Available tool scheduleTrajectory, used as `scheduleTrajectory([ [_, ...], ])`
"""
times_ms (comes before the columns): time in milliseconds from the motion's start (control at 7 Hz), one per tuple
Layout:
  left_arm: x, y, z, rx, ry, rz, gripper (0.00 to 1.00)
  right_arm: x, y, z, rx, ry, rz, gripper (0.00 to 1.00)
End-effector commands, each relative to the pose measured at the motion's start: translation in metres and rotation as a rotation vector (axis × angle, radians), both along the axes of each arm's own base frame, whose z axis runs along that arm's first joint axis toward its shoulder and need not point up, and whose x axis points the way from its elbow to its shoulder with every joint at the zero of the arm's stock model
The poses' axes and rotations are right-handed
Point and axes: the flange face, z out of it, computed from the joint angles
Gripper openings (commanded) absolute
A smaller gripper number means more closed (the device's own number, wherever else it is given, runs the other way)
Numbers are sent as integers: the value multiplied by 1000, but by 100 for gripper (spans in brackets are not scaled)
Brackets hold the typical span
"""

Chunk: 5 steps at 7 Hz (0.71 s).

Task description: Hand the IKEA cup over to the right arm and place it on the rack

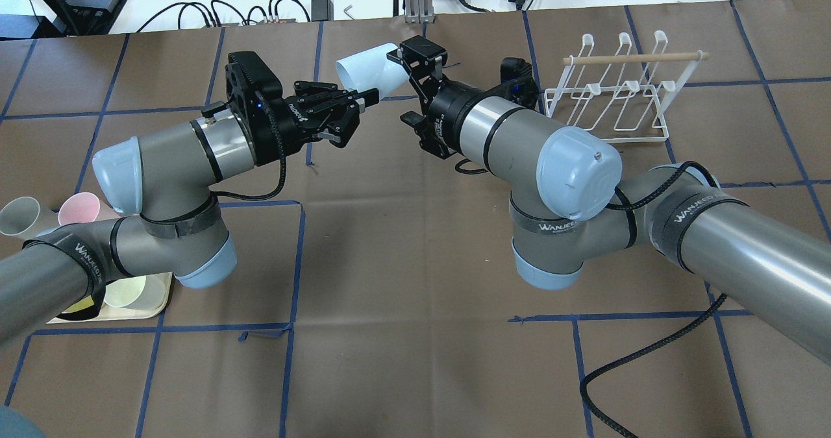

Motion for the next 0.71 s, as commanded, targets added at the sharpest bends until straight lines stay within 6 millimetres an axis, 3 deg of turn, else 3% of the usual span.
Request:
scheduleTrajectory([
  [0,0,0,0,5,3,3,2,9,-13,-9,10,2,8,100],
  [571,0,0,0,5,3,3,2,17,-27,-7,8,-1,12,100],
])
